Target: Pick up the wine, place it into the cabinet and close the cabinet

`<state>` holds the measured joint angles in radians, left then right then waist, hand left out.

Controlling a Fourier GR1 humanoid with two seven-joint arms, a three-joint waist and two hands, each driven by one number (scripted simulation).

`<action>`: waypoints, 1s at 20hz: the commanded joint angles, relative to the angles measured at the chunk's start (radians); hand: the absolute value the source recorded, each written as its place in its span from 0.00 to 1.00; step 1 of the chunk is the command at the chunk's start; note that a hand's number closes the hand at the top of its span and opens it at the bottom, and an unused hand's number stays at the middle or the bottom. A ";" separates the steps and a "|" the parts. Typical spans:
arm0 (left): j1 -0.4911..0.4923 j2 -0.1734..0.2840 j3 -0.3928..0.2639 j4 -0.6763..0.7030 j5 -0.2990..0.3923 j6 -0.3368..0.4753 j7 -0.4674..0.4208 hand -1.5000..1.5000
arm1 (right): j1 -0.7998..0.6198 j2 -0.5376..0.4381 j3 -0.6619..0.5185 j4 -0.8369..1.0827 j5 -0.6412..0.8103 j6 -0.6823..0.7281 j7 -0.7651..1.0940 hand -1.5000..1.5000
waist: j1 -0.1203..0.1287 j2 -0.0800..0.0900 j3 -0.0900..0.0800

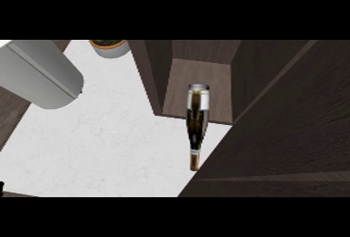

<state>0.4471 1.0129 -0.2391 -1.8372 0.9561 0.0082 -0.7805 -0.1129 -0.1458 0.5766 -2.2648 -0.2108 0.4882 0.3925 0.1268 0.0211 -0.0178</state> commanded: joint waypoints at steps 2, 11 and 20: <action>-0.010 -0.002 -0.008 -0.013 -0.003 -0.012 0.003 1.00 | -0.122 0.139 -0.031 0.153 0.076 -0.140 0.037 1.00 | 0.026 0.008 0.000; -0.050 0.007 -0.012 -0.029 -0.009 -0.033 0.016 1.00 | -0.477 0.144 -0.159 0.413 0.148 -0.274 0.035 1.00 | 0.088 0.021 0.002; -0.093 0.004 -0.019 -0.019 -0.011 -0.044 0.036 1.00 | -0.832 0.146 -0.264 0.768 0.195 -0.428 0.019 1.00 | 0.116 0.041 0.005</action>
<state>0.3724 1.0144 -0.2589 -1.8610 0.9446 -0.0273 -0.7524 -0.8087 -0.0037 0.3554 -1.6345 -0.0309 0.1152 0.4168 0.2283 0.0535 -0.0127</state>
